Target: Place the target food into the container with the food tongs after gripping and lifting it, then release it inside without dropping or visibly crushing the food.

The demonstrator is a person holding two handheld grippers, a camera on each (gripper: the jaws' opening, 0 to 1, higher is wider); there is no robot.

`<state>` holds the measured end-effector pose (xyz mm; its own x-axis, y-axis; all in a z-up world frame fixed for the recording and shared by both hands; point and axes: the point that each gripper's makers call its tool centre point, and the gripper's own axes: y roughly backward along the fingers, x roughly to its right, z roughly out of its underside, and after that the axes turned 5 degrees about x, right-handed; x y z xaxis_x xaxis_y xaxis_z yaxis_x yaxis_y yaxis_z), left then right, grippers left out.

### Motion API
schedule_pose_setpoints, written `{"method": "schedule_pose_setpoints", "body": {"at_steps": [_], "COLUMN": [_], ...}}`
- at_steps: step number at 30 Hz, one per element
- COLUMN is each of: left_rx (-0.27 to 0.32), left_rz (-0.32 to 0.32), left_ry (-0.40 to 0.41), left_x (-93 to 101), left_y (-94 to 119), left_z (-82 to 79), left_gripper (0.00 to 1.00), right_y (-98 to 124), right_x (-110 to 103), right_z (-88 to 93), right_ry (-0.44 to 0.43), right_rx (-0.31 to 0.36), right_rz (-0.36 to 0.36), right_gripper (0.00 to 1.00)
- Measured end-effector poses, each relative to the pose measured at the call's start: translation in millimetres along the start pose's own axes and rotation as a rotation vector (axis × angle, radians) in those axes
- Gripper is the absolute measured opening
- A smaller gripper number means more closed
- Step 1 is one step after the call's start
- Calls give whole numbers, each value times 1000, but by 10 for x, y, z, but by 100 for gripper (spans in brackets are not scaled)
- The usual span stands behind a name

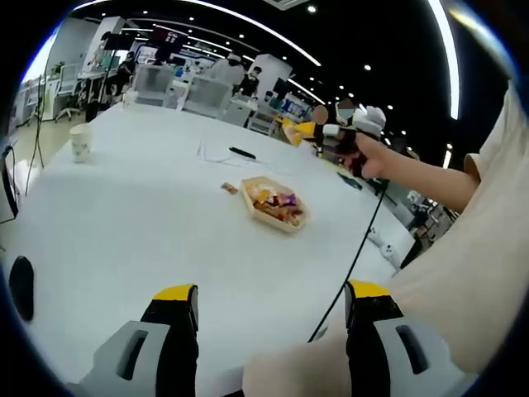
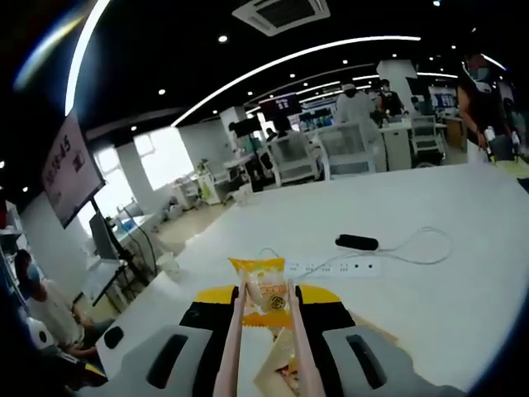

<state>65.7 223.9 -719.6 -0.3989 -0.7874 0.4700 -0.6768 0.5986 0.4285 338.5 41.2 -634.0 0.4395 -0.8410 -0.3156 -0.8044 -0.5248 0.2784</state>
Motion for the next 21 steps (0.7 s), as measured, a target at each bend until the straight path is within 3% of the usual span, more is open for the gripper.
{"method": "schedule_pose_setpoints", "body": {"at_steps": [21], "left_rx": [-13], "left_rz": [16], "left_ry": [0], "left_x": [-39], "left_y": [-26], "left_z": [8], "left_gripper": [71], "right_y": [41], "right_x": [137], "right_z": [69], "right_ry": [-11], "right_rx": [-10], "right_rz": [34], "right_gripper": [27]}}
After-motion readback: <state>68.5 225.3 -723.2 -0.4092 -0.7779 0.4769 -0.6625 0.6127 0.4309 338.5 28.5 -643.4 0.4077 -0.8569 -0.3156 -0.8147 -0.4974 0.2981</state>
